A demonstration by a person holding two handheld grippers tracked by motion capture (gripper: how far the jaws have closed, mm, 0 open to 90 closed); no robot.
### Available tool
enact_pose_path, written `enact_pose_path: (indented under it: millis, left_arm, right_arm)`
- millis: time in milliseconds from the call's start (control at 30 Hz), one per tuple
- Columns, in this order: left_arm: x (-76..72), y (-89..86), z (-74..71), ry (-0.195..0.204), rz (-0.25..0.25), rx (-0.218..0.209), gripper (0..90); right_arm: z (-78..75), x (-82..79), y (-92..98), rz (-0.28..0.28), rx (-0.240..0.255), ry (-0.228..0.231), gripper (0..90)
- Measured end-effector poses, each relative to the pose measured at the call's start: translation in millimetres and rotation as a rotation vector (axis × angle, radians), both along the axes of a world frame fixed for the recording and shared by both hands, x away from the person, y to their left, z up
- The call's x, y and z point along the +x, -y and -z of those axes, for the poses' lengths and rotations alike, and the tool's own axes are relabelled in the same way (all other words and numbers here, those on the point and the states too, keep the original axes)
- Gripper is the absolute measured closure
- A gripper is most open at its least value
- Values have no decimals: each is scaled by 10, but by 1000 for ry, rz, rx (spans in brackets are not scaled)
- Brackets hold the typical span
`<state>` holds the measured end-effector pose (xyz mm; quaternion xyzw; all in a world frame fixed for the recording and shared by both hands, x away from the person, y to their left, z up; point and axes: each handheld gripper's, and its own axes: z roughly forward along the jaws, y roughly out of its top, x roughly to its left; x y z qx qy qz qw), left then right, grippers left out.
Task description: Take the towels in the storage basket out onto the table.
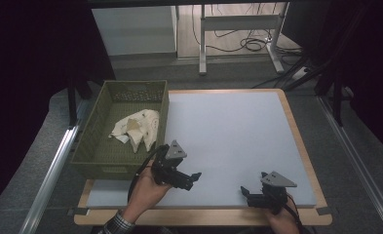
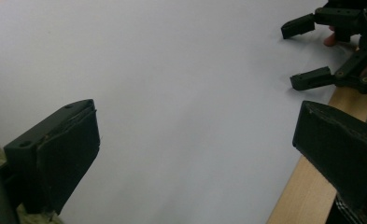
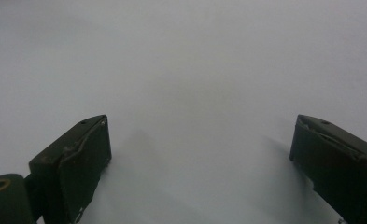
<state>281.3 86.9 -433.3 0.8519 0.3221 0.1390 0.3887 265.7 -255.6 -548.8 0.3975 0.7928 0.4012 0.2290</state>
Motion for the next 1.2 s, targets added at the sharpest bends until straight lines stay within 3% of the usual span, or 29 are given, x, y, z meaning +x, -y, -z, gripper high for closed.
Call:
enact_pose_path:
  millis: [300,567,733,967,1200]
  left_arm:
    - [175,-83,-164,25,-26,36,10]
    - [396,-276,-231,28,-91,64,10]
    - [507,-417,-285,19,-115,56,8]
    - [637,-575,-344,13,-161,123,0]
    - [769,-800,-382,-20,-218,103,0]
  right_arm:
    - [2,1,-1,1,1,2,54]
    - [2,1,-1,1,1,2,55]
    - [2,1,0,0,1,1,55]
    - [2,1,-1,1,1,1,55]
    - [2,0,-1,1,1,1,55]
